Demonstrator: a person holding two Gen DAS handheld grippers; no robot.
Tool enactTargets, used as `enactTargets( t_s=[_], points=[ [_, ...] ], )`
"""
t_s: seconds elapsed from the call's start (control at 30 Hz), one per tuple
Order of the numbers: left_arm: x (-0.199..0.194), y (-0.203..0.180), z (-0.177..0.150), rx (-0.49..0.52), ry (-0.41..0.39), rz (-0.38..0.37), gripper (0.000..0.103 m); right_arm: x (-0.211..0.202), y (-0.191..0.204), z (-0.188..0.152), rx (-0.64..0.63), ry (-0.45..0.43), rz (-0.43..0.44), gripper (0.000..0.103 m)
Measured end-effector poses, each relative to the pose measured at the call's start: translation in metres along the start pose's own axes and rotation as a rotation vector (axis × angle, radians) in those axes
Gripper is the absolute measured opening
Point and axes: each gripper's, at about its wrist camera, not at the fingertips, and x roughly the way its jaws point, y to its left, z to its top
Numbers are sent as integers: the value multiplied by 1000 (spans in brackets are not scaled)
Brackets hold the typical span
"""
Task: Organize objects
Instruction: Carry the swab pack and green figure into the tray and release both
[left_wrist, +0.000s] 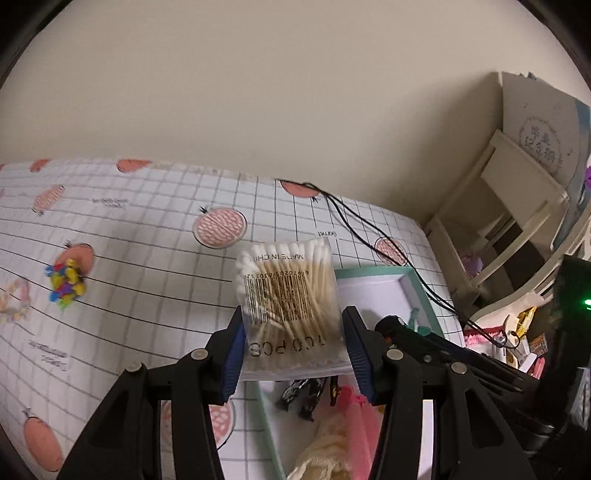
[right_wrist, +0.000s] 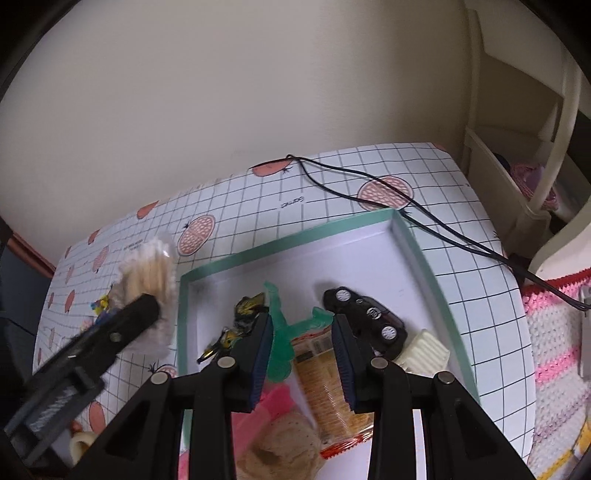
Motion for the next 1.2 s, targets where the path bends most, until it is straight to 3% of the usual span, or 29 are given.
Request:
enactTargets(
  t_s=[0.17, 0.4, 0.47, 0.6, 0.9, 1.03, 1.1, 1.2],
  points=[
    [24, 8, 4, -68, 22, -21, 52, 9, -7, 8, 36, -26, 14, 35],
    [46, 8, -3, -62, 52, -52, 54, 25, -8, 8, 52, -20, 27, 36],
    [45, 9, -5, -74, 66, -61, 60, 26, -8, 6, 53, -15, 23, 37],
    [38, 11, -3, -71, 54, -69, 61, 19, -8, 7, 42, -29, 8, 37],
    [9, 18, 9, -25, 21, 48, 61, 4, -6, 12, 39, -69, 13, 37],
    [9, 25, 9, -32, 28, 109, 62, 9, -8, 11, 53, -58, 27, 51],
    [12, 28, 8, -31, 34, 118, 63, 10, -6, 10, 45, -58, 22, 54],
    [15, 30, 8, -25, 33, 133, 78, 9, -5, 10, 45, -66, 26, 66]
  ],
)
